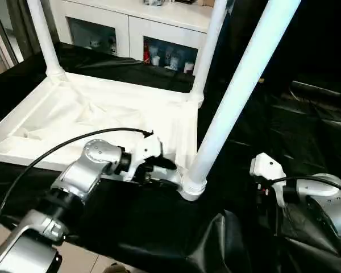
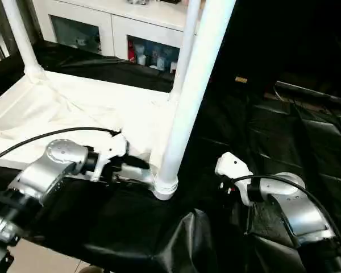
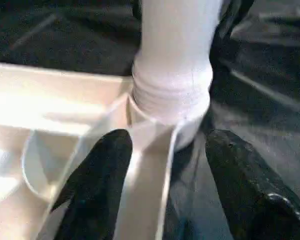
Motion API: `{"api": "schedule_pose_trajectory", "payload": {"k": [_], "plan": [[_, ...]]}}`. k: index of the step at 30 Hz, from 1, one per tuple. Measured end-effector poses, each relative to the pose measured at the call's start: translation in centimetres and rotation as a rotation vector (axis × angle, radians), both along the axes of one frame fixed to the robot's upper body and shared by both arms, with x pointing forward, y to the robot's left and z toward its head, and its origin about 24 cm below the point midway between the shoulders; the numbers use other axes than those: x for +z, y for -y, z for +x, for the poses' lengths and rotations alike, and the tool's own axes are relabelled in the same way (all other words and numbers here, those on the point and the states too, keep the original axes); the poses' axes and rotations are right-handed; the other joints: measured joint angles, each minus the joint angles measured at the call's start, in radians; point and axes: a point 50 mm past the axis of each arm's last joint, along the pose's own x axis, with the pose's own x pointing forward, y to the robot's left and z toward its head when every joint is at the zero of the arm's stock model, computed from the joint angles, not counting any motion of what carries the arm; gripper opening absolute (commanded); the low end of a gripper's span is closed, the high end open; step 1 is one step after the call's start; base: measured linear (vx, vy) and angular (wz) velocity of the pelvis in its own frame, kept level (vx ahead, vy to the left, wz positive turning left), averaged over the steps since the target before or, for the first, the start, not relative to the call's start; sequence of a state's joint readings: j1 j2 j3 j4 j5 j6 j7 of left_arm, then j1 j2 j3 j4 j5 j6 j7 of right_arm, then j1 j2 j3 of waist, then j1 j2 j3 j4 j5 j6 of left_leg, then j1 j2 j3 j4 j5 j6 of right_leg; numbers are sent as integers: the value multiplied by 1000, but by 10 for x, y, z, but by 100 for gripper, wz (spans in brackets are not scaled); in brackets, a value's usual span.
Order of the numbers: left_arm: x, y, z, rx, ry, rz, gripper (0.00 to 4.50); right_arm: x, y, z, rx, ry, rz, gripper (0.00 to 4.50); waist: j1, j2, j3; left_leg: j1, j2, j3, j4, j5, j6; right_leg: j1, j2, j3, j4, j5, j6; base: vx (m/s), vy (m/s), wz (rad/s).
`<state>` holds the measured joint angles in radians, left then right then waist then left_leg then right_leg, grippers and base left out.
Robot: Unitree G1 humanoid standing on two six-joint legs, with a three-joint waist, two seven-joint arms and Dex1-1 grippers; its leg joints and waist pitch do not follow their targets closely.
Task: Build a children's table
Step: Rotate leg to tighten
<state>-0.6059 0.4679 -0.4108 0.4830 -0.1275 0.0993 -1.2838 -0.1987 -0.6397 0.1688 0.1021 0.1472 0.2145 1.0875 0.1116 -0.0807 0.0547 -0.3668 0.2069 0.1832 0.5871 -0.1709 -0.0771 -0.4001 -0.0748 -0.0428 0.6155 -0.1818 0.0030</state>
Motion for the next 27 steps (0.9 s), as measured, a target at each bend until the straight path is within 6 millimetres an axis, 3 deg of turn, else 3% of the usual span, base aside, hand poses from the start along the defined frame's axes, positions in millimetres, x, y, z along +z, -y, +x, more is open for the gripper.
{"api": "schedule_pose_trajectory", "payload": {"k": [5, 17, 21, 27], "plan": [[0, -4, 5, -4, 13, 16, 226, 2, -4, 0, 4, -5, 14, 450, 4, 2, 1, 0, 0, 0, 0, 0, 0, 0, 0, 0, 0, 0, 0, 0, 0, 0], [-4, -9, 11, -37, 20, 51, 130, 1, -9, -8, 12, -36, 38, 450, 3, 23, -1, 0, 0, 0, 0, 0, 0, 1, -1, 0, 0, 0, 0, 0, 0, 0], [-7, -11, 10, -45, 11, 60, 113, 1, -9, -8, 6, -44, 37, 450, 2, 25, 0, 0, 0, 0, 0, 0, 0, 1, -1, 0, 0, 0, 0, 0, 0, 0], [-8, -12, 13, -63, 9, 90, 43, 0, -9, -8, -3, -45, 35, 450, 2, 27, -1, 0, 0, 0, 0, 0, 0, 1, -1, 0, 0, 0, 0, 0, 0, 0]]}}
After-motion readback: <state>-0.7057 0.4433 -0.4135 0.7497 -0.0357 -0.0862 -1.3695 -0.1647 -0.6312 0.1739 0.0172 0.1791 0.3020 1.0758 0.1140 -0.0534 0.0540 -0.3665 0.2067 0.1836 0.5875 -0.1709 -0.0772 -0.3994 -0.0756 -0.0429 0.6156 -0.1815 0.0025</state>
